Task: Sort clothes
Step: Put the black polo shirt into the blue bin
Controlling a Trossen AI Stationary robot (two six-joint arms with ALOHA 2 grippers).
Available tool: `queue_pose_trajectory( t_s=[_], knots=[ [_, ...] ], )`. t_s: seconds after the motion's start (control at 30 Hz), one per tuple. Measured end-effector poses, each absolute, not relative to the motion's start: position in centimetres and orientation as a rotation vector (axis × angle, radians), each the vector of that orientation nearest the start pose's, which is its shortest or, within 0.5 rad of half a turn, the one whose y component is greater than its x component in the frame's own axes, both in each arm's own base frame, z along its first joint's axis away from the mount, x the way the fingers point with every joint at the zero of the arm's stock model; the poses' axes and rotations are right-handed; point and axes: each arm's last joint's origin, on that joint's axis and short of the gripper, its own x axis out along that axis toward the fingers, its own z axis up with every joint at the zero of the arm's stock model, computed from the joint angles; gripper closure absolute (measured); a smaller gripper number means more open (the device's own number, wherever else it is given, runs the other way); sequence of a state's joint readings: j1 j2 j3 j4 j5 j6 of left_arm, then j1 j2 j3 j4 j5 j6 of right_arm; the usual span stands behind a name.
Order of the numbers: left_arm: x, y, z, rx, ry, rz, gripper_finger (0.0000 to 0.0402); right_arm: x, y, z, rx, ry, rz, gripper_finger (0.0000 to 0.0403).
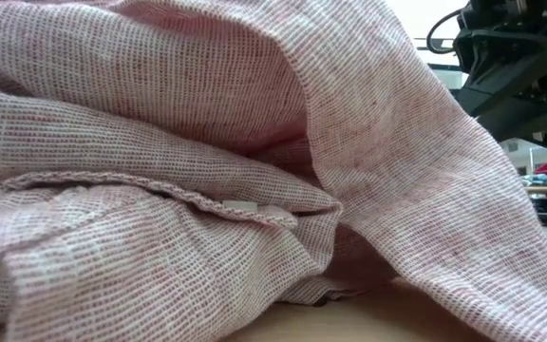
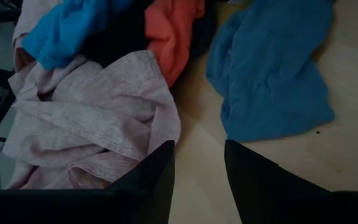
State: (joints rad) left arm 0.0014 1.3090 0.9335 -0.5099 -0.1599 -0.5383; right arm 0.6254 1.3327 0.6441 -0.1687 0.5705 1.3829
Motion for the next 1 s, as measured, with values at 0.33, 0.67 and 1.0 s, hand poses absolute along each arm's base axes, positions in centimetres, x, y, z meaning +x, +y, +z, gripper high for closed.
queue_pose_trajectory(
  t_s=[0.33, 0.67, 1.0],
  knots=[
    [27.3, 0.1, 23.3, -0.490, 0.623, 0.206, 0.0232, 21.2, 12.6, 18.2, 0.866, 0.575, -0.442, 0.0264],
    [28.0, 0.9, 23.3, -0.489, 0.571, 0.226, 0.0386, 21.5, 12.2, 18.2, 0.872, 0.560, -0.455, 0.0276],
    [29.4, 1.4, 31.6, -0.335, 0.482, 0.259, 0.0399, 21.5, 12.2, 18.2, 0.860, 0.561, -0.452, 0.0277]
  ],
)
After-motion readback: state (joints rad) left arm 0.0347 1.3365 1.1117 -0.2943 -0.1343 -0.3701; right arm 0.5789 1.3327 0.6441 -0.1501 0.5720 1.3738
